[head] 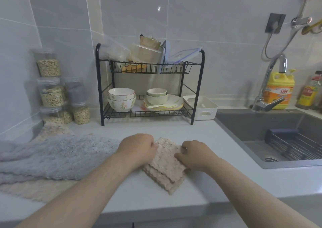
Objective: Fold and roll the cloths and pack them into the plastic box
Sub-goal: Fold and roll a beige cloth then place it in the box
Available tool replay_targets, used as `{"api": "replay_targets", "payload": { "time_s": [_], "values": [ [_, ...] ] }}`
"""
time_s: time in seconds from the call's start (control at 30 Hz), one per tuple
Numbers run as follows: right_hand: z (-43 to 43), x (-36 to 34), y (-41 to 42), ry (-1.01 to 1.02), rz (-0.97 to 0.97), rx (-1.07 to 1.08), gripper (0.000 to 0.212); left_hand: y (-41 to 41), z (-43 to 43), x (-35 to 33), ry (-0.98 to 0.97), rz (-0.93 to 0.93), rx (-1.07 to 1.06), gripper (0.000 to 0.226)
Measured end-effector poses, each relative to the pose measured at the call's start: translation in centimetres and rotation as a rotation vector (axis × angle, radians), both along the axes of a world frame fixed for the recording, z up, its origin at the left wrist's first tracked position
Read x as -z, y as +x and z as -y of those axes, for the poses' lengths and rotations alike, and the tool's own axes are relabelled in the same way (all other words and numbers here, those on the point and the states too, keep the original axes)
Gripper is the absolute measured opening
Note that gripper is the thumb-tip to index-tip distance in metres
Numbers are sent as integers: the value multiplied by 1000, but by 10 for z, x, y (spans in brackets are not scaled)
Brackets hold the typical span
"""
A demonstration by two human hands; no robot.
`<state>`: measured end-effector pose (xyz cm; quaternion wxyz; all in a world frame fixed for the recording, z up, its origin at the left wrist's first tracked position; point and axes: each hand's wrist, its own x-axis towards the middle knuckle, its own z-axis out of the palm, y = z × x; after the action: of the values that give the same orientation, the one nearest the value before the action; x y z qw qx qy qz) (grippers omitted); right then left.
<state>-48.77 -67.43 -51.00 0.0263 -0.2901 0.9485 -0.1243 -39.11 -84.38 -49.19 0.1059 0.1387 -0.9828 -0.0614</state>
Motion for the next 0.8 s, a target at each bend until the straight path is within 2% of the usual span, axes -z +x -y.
{"api": "replay_targets", "payload": {
  "time_s": [0.07, 0.13, 0.2, 0.3, 0.37, 0.47, 0.6, 0.67, 0.73, 0.8],
  "values": [
    [-1, -2, -6, -45, 53, -68, 25, -10, 14, 0, 147, -59, -20, 27],
    [-1, -4, -12, -92, 63, -141, 18, -18, 25, 4, 427, -22, -3, 46],
    [-1, -6, -18, -127, 58, -208, 25, -24, 31, 7, 646, 83, 33, 64],
    [0, -7, -24, -208, 32, -243, 30, -28, 35, 9, 703, 176, 151, 35],
    [0, -6, -25, -306, 27, -213, 31, -30, 36, 9, 674, 178, 175, 32],
    [-6, 1, -23, -485, 165, -36, 42, -31, 36, 13, 618, 154, 167, 30],
    [-25, 3, -28, -414, 363, 35, 55, -28, 34, 21, 690, 27, 121, 25],
    [-28, -2, -25, -372, 428, 34, 45, -27, 36, 24, 750, -36, 111, 26],
    [-26, -1, -24, -313, 363, 20, 34, -24, 40, 26, 831, -72, 111, 28],
    [-23, 2, -24, -330, 284, 34, 34, -18, 44, 24, 949, -85, 145, 35]
  ]
}}
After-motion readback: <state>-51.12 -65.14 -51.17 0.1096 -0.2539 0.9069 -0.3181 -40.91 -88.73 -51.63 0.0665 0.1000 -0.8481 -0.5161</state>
